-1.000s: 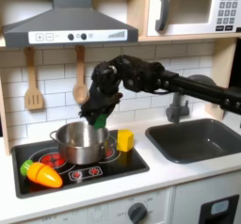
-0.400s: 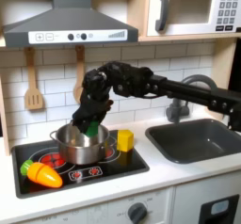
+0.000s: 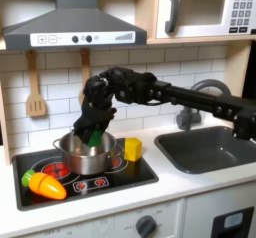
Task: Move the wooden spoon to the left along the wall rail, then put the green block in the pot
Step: 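Put the green block in the pot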
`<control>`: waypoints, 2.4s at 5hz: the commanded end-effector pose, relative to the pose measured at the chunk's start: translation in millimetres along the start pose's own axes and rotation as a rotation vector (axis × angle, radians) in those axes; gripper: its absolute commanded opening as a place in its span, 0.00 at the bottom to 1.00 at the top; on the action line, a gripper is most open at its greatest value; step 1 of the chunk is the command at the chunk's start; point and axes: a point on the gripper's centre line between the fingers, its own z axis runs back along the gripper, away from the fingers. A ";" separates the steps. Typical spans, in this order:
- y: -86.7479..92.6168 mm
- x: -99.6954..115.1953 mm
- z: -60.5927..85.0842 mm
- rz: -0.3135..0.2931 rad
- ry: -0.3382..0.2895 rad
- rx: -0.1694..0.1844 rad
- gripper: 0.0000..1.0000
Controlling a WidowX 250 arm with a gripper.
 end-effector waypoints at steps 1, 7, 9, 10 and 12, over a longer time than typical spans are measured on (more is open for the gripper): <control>1.6 -4.7 -9.4 -0.003 0.025 0.004 0.00; 5.7 -12.8 -33.7 -0.009 0.072 0.009 0.00; 6.9 -17.5 -40.6 -0.010 0.090 0.011 0.00; 7.4 -19.7 -42.1 -0.012 0.102 0.013 0.00; 6.4 -21.8 -43.6 -0.013 0.110 0.012 0.60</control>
